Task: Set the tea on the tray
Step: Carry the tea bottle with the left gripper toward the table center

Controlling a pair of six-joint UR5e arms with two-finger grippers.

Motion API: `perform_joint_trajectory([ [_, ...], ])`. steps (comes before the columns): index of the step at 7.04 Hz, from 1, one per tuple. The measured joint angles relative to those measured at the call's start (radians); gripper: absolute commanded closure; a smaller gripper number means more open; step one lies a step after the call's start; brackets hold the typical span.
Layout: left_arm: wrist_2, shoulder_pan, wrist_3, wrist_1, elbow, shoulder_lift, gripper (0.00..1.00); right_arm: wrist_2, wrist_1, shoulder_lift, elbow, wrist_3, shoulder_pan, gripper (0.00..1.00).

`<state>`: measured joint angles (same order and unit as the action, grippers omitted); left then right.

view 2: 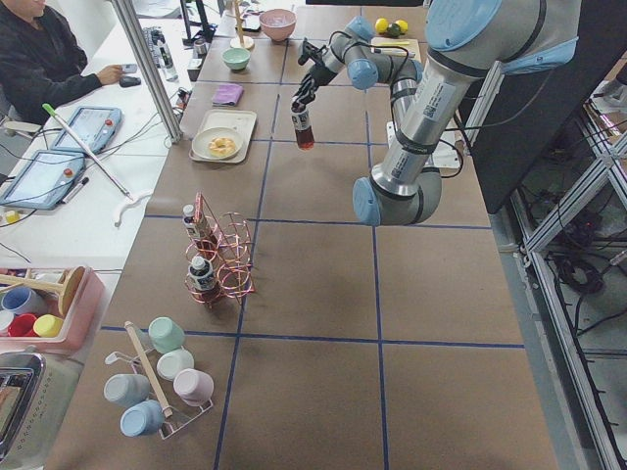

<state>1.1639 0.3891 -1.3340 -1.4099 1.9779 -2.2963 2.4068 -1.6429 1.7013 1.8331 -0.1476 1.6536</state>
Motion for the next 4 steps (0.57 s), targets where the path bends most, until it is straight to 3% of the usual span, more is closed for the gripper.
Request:
perform_joint_trajectory([
  [2, -0.020, -0.017, -0.030, -0.038, -0.114, -0.073, 1.00, 0.000, 0.000, 0.000, 0.000, 0.000, 0.000, 0.00],
  [4, -0.023, -0.020, -0.035, -0.052, -0.161, -0.102, 0.96, 0.000, 0.000, -0.001, 0.000, 0.000, 0.000, 0.00],
])
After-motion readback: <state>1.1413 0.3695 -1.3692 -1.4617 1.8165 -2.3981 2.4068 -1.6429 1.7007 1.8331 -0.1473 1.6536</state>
